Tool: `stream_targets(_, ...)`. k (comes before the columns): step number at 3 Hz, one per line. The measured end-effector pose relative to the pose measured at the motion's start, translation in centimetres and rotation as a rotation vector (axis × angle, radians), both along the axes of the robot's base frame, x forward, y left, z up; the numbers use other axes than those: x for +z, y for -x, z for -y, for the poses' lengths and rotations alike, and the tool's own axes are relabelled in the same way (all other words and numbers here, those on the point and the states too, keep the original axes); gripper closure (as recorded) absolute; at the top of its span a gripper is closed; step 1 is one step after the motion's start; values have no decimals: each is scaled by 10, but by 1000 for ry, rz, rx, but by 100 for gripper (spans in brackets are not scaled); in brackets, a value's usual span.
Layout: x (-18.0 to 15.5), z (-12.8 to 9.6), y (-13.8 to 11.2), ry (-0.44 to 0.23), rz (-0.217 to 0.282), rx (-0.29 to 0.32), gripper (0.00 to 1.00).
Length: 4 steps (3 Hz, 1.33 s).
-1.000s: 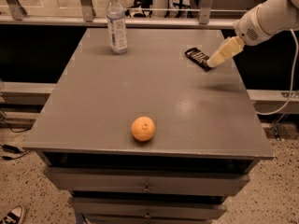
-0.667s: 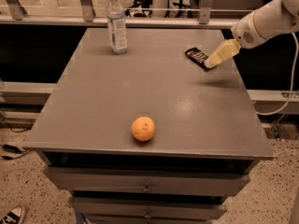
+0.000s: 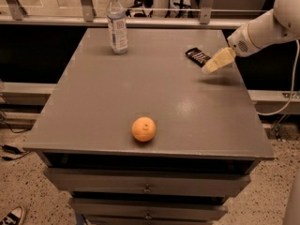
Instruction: Move rxbar chocolate near orange
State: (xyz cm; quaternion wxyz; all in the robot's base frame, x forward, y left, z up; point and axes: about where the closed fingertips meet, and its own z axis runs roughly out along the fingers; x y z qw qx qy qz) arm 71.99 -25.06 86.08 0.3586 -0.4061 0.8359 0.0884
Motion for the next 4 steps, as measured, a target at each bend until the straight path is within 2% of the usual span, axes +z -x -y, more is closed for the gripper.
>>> stream_targets(1, -12, -3, -2, -16, -18, -2, 18)
stream_targets(2, -19, -7, -3, -26, -45, -7, 49)
stream_targets(3, -21, -8, -4, -26, -57, -10, 72)
stream_targets(4, 4, -22, -1, -45, -27, 43, 100)
